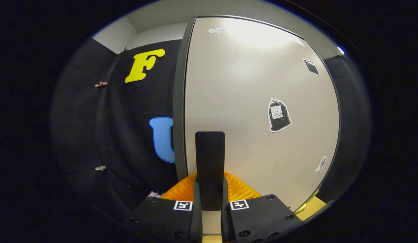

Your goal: Open the shoe cabinet door, grab the shoes and put them into the shoe cabinet, then close the shoe cabinet door.

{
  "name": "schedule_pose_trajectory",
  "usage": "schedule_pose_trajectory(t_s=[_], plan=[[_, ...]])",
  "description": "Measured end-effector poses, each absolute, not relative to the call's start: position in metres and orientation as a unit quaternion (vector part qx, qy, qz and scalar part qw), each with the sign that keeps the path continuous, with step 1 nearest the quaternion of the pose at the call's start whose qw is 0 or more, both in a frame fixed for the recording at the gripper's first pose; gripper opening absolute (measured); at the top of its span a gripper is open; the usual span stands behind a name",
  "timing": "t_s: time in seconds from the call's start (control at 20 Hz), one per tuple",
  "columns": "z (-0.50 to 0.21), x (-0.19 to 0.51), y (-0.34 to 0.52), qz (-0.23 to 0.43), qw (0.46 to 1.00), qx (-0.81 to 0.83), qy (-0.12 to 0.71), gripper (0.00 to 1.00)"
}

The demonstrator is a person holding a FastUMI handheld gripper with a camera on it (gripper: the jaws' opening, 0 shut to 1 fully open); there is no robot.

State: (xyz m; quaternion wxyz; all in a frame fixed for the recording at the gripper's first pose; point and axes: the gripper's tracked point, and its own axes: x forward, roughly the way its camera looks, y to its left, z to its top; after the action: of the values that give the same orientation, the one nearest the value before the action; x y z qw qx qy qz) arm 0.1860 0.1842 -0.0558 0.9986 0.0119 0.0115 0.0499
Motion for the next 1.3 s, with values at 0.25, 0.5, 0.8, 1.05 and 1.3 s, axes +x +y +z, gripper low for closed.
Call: schedule_pose_trajectory(t_s=[0.25,0.5,0.8,1.05,1.3], plan=[[-0.052,0.163,0.184,0.067,0.997,0.022,0.008,0.25],[-0.052,0.115,0.168,0.109,0.994,0.028,0.016,0.25],[-0.047,0.067,0.142,0.132,0.991,0.03,0.016,0.25],[-0.044,0.034,0.113,0.151,0.988,0.035,0.022,0.25],[-0.042,0.003,0.079,0.151,0.988,0.039,0.021,0.25]])
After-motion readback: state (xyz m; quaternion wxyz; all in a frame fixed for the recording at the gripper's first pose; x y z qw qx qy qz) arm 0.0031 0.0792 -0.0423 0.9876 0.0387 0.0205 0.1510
